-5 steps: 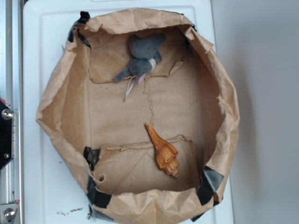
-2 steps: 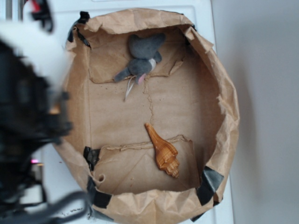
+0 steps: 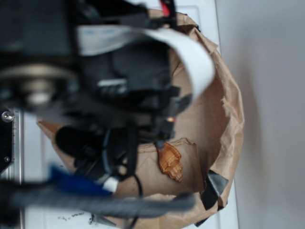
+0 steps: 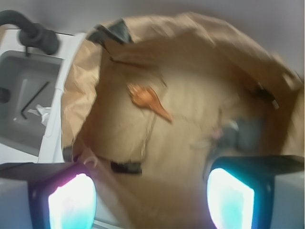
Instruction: Grab the shell.
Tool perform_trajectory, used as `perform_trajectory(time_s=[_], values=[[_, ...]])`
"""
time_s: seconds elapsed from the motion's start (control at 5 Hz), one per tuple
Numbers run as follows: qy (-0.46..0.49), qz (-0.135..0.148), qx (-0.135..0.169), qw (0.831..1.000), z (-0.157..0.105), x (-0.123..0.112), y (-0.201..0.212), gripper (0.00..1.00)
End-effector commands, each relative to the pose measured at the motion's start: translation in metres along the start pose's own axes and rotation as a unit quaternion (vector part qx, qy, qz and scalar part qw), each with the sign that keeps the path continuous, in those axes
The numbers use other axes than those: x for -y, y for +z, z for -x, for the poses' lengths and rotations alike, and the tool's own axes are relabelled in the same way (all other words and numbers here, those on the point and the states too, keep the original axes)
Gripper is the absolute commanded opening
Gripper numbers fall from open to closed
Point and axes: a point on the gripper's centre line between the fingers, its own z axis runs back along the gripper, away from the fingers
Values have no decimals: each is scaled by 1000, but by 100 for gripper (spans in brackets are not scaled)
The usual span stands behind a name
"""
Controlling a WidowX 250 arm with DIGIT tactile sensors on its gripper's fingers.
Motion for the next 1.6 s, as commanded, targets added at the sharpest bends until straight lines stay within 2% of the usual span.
perform_trajectory(time_s=[0.0,0.2,0.4,1.2,1.4], values=[[-88,-27,-28,995,-16,-14,-63,100],[-95,18,-46,994,15,6,-75,100],[-104,16,-70,992,21,16,-86,100],[-104,16,-70,992,21,16,-86,100],[-83,-96,-71,989,9,17,-114,100]])
